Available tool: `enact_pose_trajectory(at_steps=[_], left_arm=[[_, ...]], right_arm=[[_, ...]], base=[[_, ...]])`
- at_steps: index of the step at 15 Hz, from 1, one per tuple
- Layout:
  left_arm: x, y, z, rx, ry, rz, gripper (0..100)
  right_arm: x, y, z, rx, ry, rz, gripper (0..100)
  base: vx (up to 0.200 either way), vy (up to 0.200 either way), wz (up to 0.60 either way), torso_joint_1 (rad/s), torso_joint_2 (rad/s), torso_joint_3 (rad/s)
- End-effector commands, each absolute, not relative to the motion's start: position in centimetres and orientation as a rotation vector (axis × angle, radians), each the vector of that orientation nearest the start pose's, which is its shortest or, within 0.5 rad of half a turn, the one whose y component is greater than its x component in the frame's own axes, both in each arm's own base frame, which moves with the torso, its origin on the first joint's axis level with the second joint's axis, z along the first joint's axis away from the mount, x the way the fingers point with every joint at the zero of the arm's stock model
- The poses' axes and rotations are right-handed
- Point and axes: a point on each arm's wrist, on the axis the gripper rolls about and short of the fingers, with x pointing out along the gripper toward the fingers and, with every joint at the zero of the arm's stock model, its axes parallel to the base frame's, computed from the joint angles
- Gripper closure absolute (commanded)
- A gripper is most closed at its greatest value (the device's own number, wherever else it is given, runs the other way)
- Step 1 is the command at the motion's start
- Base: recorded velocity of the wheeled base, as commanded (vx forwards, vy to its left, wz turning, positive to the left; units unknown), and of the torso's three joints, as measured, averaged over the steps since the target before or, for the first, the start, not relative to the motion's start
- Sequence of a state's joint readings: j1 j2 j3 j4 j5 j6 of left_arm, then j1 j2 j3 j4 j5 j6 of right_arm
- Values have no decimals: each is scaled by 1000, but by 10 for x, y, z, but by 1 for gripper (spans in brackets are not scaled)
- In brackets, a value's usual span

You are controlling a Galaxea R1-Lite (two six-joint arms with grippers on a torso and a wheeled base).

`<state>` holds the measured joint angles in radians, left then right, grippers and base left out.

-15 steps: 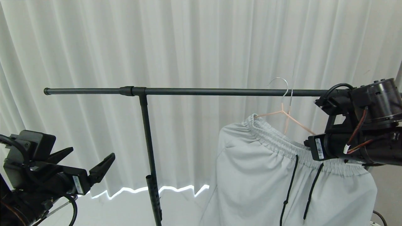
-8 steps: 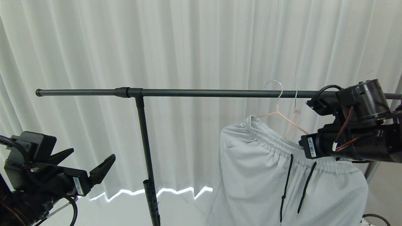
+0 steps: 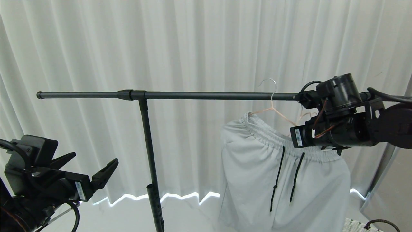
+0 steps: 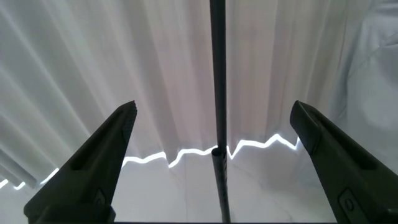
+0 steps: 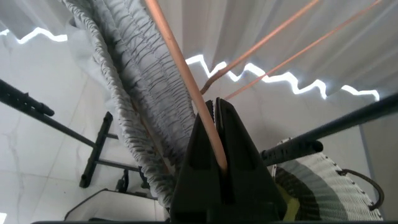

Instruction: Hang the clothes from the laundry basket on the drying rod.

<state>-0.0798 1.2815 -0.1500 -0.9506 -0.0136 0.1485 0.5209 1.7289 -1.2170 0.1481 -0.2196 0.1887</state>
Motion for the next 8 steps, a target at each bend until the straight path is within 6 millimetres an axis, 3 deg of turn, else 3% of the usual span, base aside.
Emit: enact_pose_trajectory(at_steps=[1,8], left_arm=[[157,-13,143,154,174,-107,0],[157,-13,142,154,177,-107,0]], right_arm=[[298,161,200,-68,673,216,100],[307,166,189,-79,699,213,100]], base=[[0,0,0,0,0,0],[0,0,0,0,0,0]])
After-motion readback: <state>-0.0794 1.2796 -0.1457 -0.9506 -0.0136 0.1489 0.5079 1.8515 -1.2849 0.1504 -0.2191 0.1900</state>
